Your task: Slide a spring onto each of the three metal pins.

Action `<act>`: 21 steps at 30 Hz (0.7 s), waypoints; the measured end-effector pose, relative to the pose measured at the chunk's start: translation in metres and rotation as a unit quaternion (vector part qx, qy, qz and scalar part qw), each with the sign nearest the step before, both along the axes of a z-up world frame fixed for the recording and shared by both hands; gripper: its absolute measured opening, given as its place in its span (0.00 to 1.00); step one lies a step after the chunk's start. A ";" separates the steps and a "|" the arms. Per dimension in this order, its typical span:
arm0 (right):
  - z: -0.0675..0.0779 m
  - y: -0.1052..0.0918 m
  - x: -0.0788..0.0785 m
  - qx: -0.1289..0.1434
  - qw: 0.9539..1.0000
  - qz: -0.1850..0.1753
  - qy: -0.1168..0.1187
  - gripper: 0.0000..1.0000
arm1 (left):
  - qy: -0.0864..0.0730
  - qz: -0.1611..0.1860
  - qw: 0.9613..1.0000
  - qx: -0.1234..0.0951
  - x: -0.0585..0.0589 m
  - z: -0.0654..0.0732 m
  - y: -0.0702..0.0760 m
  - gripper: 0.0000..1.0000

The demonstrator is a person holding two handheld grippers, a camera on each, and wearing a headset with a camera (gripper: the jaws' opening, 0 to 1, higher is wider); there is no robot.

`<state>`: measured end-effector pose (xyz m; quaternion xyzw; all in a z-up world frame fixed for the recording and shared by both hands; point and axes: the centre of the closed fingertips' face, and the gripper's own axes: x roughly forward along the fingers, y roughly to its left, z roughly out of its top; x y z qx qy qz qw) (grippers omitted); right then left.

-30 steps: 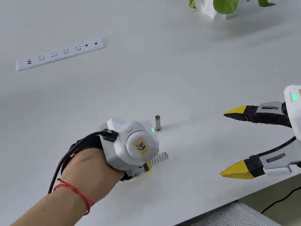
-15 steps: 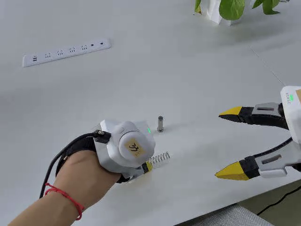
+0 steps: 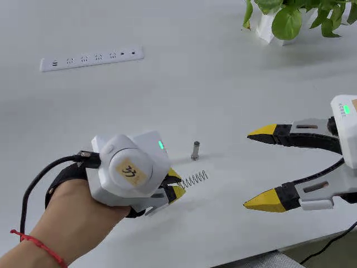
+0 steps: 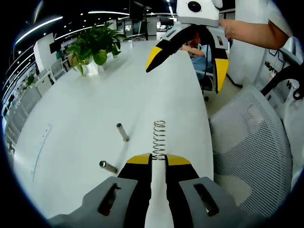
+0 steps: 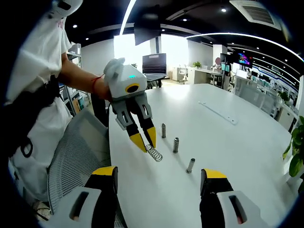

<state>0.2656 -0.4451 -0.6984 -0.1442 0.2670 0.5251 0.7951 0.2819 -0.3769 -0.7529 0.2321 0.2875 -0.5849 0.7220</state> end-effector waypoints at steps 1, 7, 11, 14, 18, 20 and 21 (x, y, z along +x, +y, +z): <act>0.004 0.004 0.001 0.001 1.000 0.005 0.000 0.69 | 0.001 0.004 1.000 -0.008 -0.001 0.004 0.002 0.06; 0.019 0.026 0.004 0.003 0.999 0.037 -0.006 0.65 | -0.008 0.010 0.999 -0.052 -0.003 0.028 0.006 0.06; 0.029 0.040 0.003 0.003 0.998 0.061 -0.007 0.62 | -0.014 0.006 0.996 -0.084 -0.007 0.041 0.009 0.06; 0.035 0.049 0.003 0.001 0.997 0.075 -0.008 0.59 | -0.015 0.006 0.995 -0.103 -0.010 0.048 0.011 0.06; 0.041 0.061 0.001 0.001 0.996 0.095 -0.004 0.53 | -0.013 0.010 0.992 -0.128 -0.012 0.056 0.015 0.06; 0.043 0.068 -0.001 0.000 0.994 0.106 -0.001 0.50 | -0.013 0.011 0.990 -0.142 -0.014 0.061 0.015 0.06; 0.044 0.071 -0.002 -0.002 0.994 0.114 0.000 0.49 | -0.014 0.011 0.989 -0.147 -0.015 0.064 0.016 0.06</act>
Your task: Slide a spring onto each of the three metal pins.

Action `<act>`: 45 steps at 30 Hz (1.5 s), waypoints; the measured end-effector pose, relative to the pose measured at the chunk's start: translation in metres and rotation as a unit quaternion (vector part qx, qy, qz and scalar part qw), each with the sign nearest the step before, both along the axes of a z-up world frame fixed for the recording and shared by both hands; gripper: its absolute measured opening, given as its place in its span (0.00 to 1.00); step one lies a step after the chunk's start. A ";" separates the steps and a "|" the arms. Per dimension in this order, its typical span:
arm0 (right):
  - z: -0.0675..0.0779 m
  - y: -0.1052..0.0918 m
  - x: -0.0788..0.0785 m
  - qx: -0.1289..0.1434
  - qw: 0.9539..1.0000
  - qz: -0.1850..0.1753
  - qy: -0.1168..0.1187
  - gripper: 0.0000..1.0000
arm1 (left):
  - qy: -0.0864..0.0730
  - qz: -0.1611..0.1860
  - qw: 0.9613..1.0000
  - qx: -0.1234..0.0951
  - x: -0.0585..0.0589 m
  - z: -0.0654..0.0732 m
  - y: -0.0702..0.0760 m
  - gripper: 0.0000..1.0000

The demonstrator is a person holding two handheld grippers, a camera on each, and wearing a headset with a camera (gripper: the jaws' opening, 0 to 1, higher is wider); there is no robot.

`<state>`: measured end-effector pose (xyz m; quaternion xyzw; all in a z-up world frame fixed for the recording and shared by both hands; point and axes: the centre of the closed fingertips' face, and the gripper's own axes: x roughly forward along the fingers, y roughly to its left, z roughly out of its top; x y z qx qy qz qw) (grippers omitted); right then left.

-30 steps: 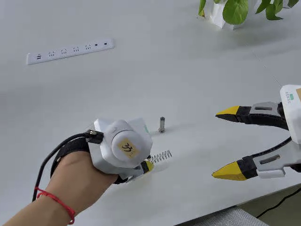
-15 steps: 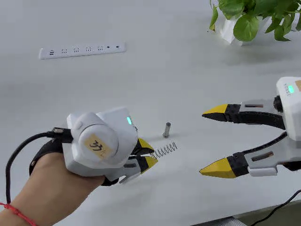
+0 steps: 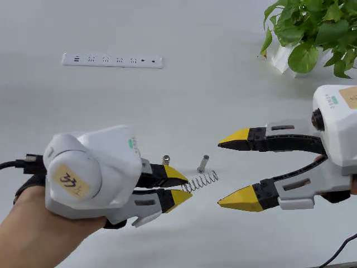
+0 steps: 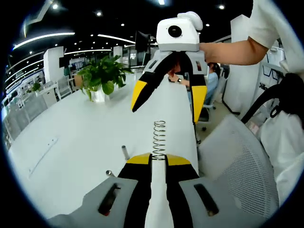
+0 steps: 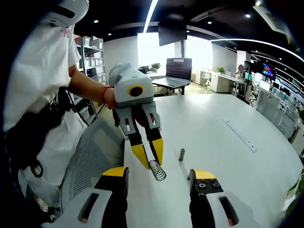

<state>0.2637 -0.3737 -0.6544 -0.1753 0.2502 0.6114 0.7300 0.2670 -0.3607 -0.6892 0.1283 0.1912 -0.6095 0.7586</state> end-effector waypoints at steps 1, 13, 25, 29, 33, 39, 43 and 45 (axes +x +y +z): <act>0.000 0.002 -0.001 -0.002 1.000 0.005 0.001 0.48 | -0.001 -0.001 1.000 -0.004 -0.001 0.002 0.000 0.06; 0.006 0.022 -0.004 0.009 0.999 0.031 0.017 0.33 | 0.007 0.025 0.998 -0.066 -0.003 0.024 0.009 0.06; 0.009 0.029 -0.007 0.018 0.998 0.044 0.029 0.18 | 0.004 0.026 0.996 -0.089 -0.004 0.032 0.011 0.06; 0.011 0.028 -0.006 0.022 0.998 0.041 0.031 0.15 | 0.005 0.028 0.995 -0.094 -0.004 0.033 0.013 0.06; 0.013 0.029 -0.005 0.030 0.998 0.038 0.036 0.11 | 0.006 0.030 0.995 -0.097 -0.004 0.034 0.014 0.06; 0.016 0.031 -0.004 0.037 0.998 0.036 0.042 0.08 | 0.006 0.028 0.995 -0.099 -0.005 0.034 0.014 0.06; 0.016 0.032 -0.006 0.033 0.998 0.041 0.043 0.07 | 0.008 0.026 0.995 -0.099 -0.006 0.032 0.014 0.06; 0.017 0.034 -0.008 0.033 0.998 0.044 0.043 0.07 | 0.010 0.025 0.995 -0.099 -0.006 0.032 0.013 0.06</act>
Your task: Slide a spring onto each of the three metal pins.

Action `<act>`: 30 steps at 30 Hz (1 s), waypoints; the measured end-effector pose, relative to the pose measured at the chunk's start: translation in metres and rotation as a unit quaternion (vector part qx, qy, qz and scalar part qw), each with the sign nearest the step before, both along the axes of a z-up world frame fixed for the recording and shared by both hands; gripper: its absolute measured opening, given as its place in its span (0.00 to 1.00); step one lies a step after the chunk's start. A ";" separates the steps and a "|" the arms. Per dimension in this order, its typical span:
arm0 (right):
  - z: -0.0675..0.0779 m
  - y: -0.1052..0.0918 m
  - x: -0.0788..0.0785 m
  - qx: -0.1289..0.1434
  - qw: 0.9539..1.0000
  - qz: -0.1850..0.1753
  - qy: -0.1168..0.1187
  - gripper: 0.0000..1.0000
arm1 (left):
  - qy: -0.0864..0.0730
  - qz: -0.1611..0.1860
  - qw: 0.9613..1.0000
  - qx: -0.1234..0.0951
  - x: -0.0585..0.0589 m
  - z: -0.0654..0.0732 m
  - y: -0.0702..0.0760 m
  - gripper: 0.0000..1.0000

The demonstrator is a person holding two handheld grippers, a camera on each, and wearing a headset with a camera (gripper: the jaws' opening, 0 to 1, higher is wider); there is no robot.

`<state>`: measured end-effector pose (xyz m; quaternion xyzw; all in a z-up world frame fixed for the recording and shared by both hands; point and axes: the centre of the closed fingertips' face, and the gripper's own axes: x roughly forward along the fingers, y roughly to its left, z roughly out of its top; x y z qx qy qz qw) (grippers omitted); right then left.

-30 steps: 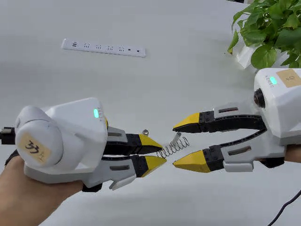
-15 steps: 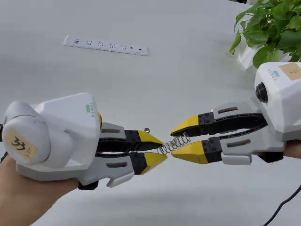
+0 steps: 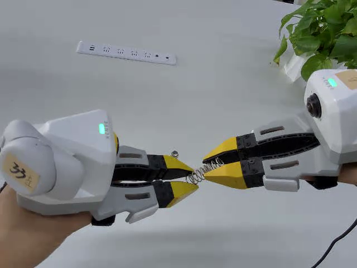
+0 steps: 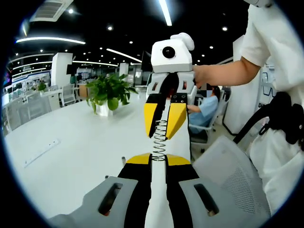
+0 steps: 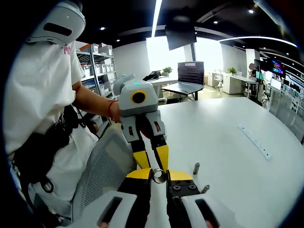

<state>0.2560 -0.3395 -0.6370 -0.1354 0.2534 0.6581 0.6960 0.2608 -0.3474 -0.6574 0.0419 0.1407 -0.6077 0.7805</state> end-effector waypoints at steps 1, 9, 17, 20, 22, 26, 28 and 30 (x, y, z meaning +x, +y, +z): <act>0.000 -0.001 0.000 0.000 1.000 0.002 0.000 0.07 | 0.000 0.000 1.000 0.000 0.000 0.000 0.000 0.06; 0.001 0.003 -0.003 -0.006 1.000 0.012 -0.003 0.06 | 0.003 -0.003 1.000 -0.001 -0.002 -0.001 -0.001 0.06; 0.003 0.005 -0.003 -0.014 1.000 0.024 -0.010 0.06 | 0.002 -0.008 1.000 0.000 -0.002 0.000 -0.002 0.06; 0.005 0.008 -0.003 -0.018 0.999 0.030 -0.013 0.06 | 0.001 -0.009 1.000 0.000 -0.002 0.000 -0.003 0.06; 0.005 0.009 -0.004 -0.021 0.999 0.033 -0.016 0.06 | 0.001 -0.010 1.000 0.000 -0.002 0.000 -0.003 0.06; 0.006 0.012 -0.005 -0.029 0.999 0.041 -0.021 0.06 | 0.000 -0.011 1.000 0.000 -0.002 0.000 -0.003 0.06; 0.006 0.013 -0.006 -0.032 0.998 0.045 -0.021 0.06 | -0.001 -0.012 1.000 0.001 -0.002 0.000 -0.003 0.06; 0.005 0.010 -0.005 -0.037 0.998 0.046 -0.021 0.06 | -0.001 -0.013 1.000 0.000 -0.003 0.000 -0.003 0.06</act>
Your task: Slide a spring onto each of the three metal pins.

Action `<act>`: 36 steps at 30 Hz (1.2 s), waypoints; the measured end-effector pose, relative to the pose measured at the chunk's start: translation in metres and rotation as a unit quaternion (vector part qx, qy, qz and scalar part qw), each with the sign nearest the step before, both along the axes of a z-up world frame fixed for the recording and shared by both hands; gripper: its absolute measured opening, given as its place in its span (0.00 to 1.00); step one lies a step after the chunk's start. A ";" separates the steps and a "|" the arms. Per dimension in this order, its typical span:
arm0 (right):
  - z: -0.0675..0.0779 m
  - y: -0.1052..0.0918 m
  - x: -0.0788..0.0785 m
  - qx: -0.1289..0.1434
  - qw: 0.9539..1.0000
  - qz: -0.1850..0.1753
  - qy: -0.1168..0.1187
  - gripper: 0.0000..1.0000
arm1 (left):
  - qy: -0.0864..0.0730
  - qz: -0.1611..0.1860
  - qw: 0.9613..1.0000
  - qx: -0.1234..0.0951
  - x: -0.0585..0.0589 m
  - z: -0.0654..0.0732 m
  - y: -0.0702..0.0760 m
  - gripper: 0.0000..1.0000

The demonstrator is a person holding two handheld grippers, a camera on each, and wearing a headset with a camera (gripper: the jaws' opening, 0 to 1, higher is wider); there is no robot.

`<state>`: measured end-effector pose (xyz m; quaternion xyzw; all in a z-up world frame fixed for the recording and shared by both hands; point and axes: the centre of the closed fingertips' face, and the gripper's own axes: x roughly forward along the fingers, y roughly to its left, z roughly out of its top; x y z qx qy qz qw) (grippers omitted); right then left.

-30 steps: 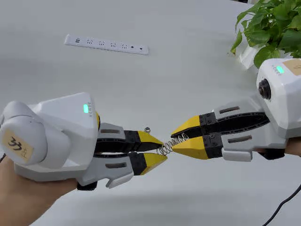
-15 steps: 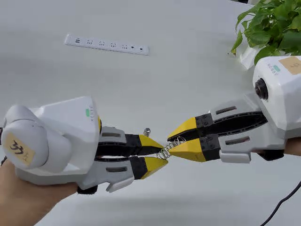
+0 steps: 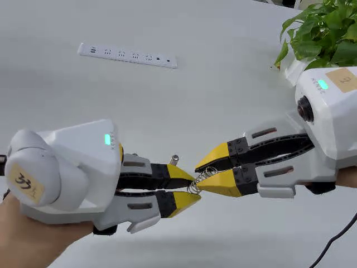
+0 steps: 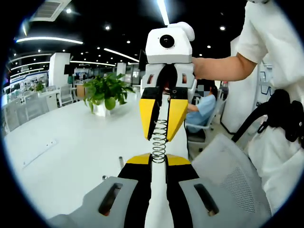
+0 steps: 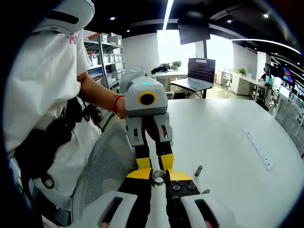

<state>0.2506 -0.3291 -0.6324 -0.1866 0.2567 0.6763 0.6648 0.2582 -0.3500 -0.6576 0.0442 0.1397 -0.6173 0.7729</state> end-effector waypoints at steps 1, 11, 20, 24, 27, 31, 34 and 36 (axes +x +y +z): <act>0.000 0.000 0.000 -0.003 1.000 0.002 -0.001 0.06 | -0.001 0.000 1.000 0.000 0.000 0.000 0.000 0.06; 0.001 -0.001 -0.002 -0.035 0.999 0.019 0.000 0.12 | -0.001 0.001 1.000 -0.005 0.000 0.000 0.001 0.06; -0.009 -0.004 -0.002 -0.121 0.987 0.099 -0.023 0.13 | -0.002 0.001 1.000 -0.006 -0.001 -0.003 -0.001 0.06; -0.014 -0.004 -0.004 -0.145 0.981 0.125 -0.027 0.12 | -0.001 0.001 1.000 -0.006 -0.001 -0.005 -0.002 0.06; -0.018 -0.005 -0.004 -0.159 0.977 0.136 -0.030 0.11 | 0.000 0.003 1.000 -0.007 -0.001 -0.005 -0.001 0.06; -0.022 -0.008 -0.003 -0.169 0.974 0.150 -0.031 0.09 | 0.001 0.006 1.000 -0.009 -0.001 -0.006 -0.001 0.06; -0.022 -0.008 -0.003 -0.172 0.972 0.156 -0.031 0.07 | 0.002 0.007 1.000 -0.010 -0.001 -0.007 0.000 0.06; -0.023 -0.008 -0.003 -0.174 0.971 0.159 -0.032 0.07 | 0.003 0.007 1.000 -0.010 0.000 -0.007 0.000 0.06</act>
